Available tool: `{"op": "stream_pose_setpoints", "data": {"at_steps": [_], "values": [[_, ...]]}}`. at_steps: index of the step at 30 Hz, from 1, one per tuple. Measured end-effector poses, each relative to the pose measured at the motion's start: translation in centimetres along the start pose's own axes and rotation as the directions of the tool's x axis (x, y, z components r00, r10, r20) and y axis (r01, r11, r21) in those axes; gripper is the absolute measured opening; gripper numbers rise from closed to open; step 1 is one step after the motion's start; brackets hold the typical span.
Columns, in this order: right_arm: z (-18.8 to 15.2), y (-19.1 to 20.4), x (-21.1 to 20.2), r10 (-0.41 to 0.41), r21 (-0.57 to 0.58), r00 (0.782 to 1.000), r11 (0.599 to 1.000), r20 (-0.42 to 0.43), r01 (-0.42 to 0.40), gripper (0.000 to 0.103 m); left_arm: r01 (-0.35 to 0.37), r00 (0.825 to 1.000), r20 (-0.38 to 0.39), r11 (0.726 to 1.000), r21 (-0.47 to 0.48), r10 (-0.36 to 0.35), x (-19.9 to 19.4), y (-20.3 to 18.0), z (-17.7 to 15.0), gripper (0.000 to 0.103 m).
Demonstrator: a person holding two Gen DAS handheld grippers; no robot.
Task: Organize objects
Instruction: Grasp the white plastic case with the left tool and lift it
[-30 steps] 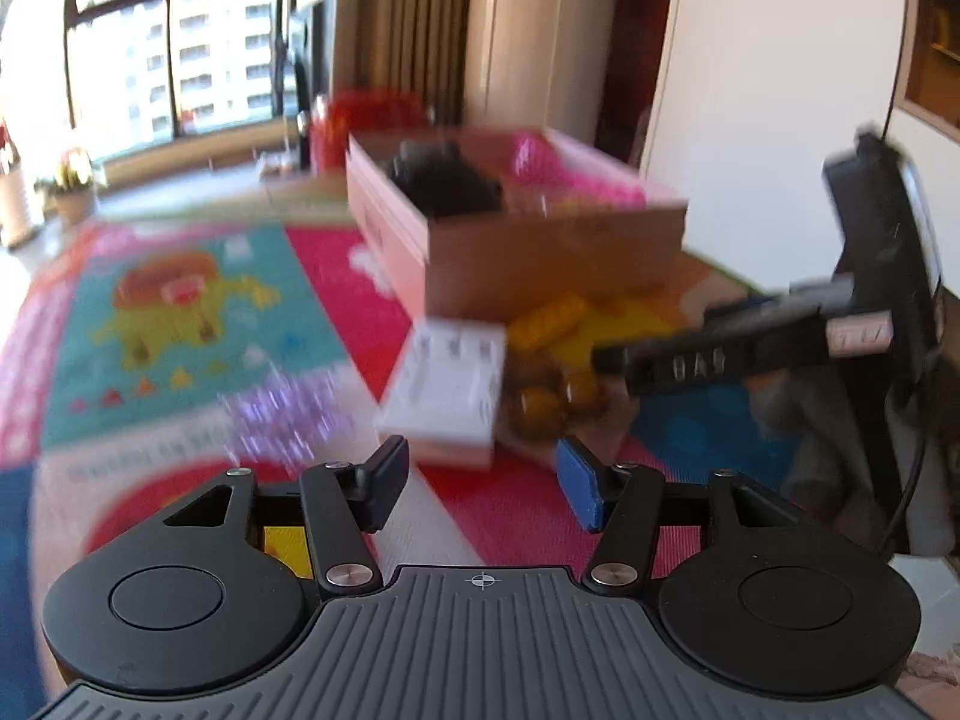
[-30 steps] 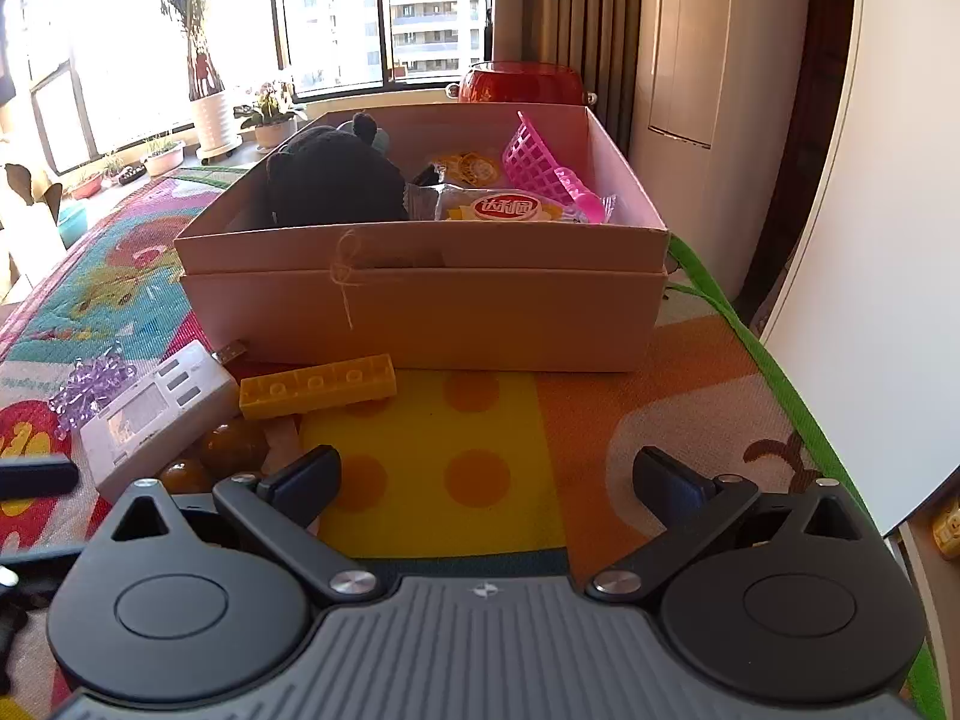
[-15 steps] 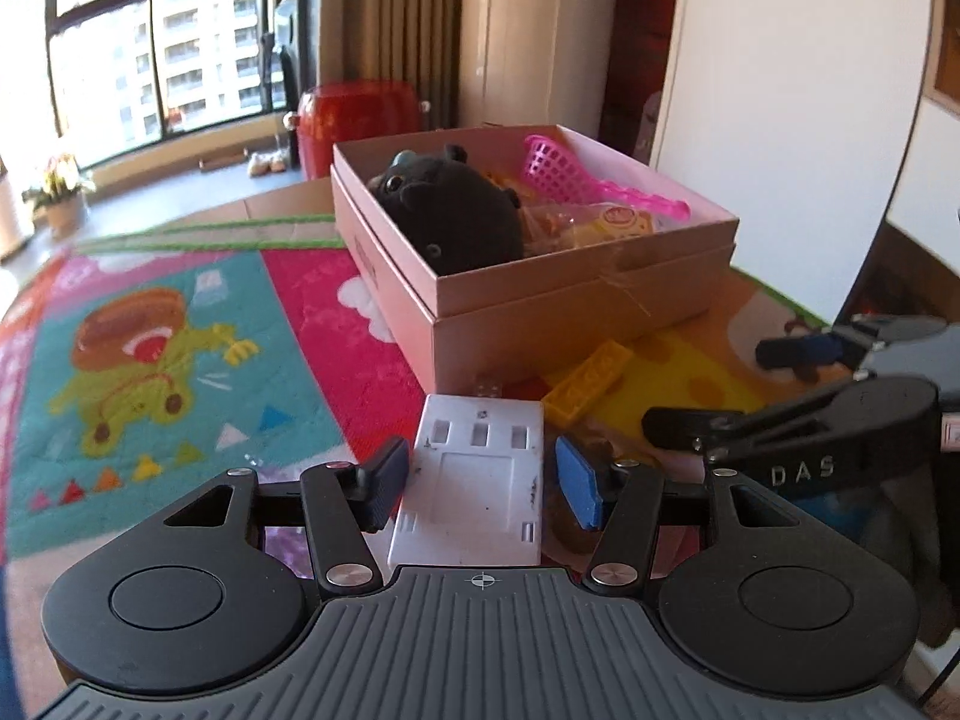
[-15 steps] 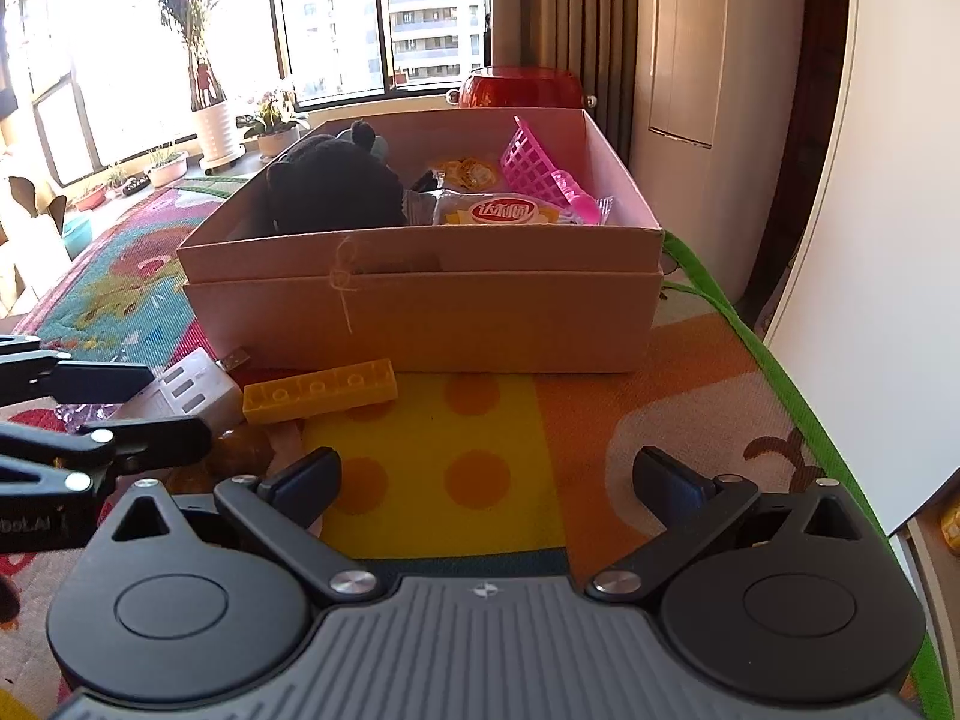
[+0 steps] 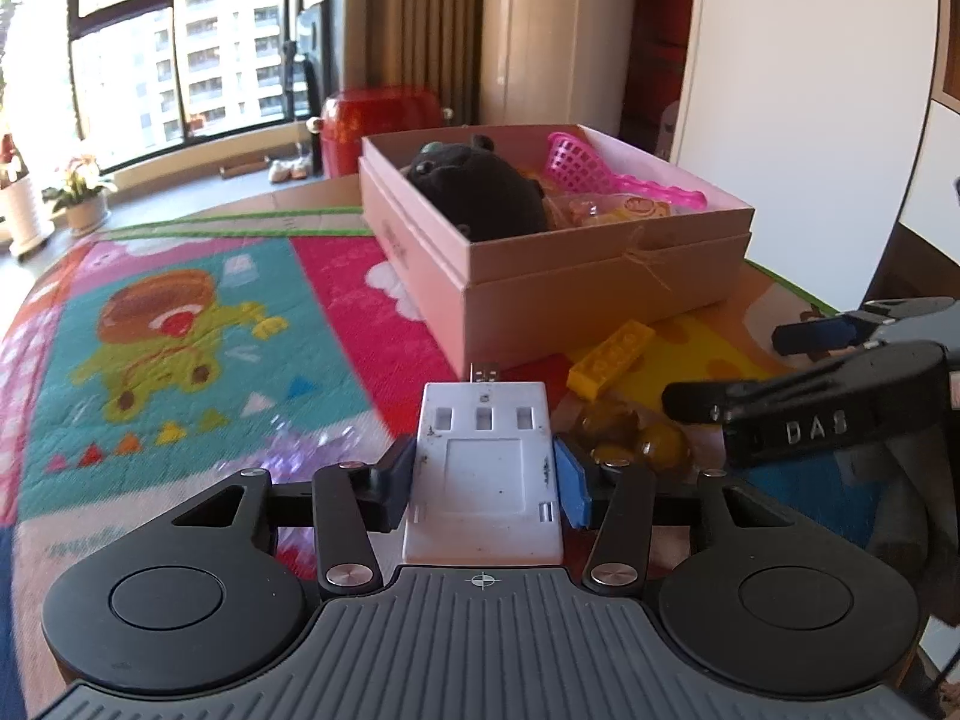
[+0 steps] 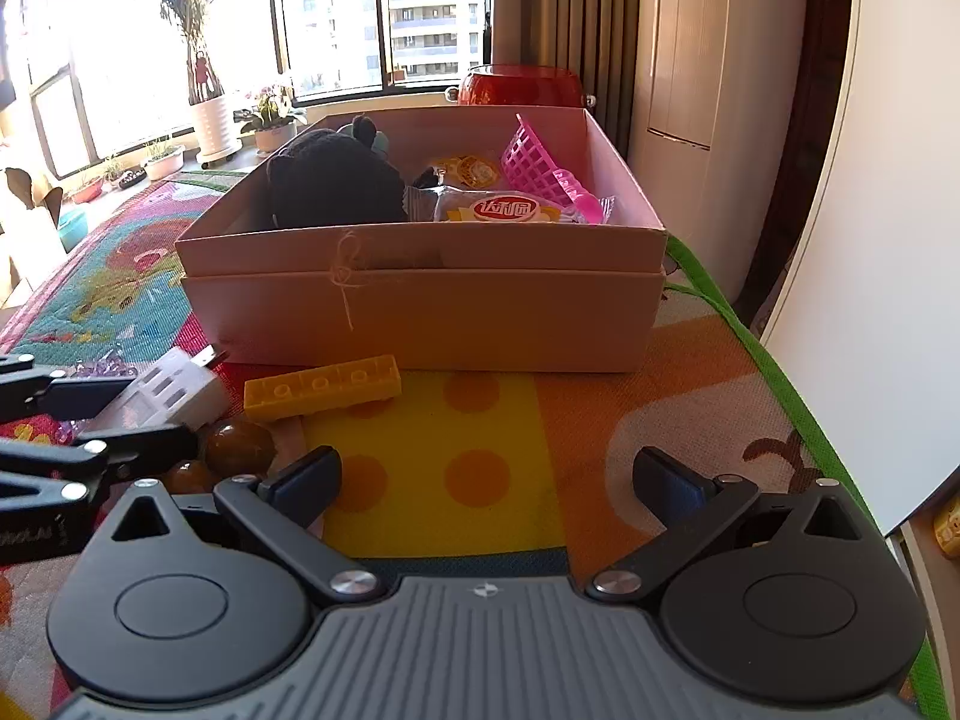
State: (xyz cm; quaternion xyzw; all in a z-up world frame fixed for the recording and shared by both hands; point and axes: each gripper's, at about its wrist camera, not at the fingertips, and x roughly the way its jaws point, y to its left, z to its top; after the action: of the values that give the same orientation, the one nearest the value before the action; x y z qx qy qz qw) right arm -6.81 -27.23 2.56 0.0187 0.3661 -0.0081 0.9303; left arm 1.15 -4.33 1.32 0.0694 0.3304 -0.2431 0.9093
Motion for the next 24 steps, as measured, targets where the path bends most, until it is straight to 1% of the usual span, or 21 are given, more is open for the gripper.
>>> {"op": "stream_pose_setpoints", "data": {"at_steps": [3, 5, 10, 13, 16, 19, 20, 24], "values": [[0.0, 0.0, 0.0, -0.002, -0.001, 1.0, 1.0, 0.0, 0.002, 0.103, -0.013, 1.0, 0.025, 0.998, -0.054, 0.015, -1.8, 1.2, -1.1, 0.053], [0.0, 0.0, 0.0, -0.001, -0.001, 1.0, 1.0, -0.001, 0.001, 0.103, -0.04, 0.998, 0.04, 0.995, -0.094, 0.044, -3.1, 2.3, -1.9, 0.053], [0.0, 0.0, 0.0, -0.001, 0.0, 1.0, 1.0, 0.0, 0.001, 0.103, -0.093, 0.993, 0.054, 0.972, -0.215, 0.107, -5.8, 5.3, -3.9, 0.053], [0.0, -0.1, -0.1, 0.002, 0.001, 1.0, 1.0, -0.003, -0.002, 0.103, -0.121, 0.99, 0.045, 0.96, -0.251, 0.137, -6.8, 6.4, -4.8, 0.053], [0.1, 0.5, -0.5, -0.01, -0.017, 1.0, 1.0, -0.003, 0.01, 0.103, -0.151, 0.984, 0.047, 0.952, -0.268, 0.17, -7.9, 7.0, -5.1, 0.053], [0.3, 2.2, -1.6, 0.016, -0.04, 1.0, 0.999, 0.01, -0.016, 0.103, -0.194, 0.975, 0.046, 0.939, -0.284, 0.215, -8.9, 7.9, -5.5, 0.053], [0.4, 3.0, -2.1, 0.036, -0.057, 0.999, 0.998, 0.019, -0.035, 0.103, -0.205, 0.973, 0.045, 0.934, -0.294, 0.228, -9.2, 8.3, -5.5, 0.053], [1.2, 7.4, -3.6, 0.111, -0.165, 0.993, 0.981, 0.051, -0.102, 0.103, -0.219, 0.968, 0.048, 0.919, -0.327, 0.248, -10.3, 9.3, -6.1, 0.053]]}}
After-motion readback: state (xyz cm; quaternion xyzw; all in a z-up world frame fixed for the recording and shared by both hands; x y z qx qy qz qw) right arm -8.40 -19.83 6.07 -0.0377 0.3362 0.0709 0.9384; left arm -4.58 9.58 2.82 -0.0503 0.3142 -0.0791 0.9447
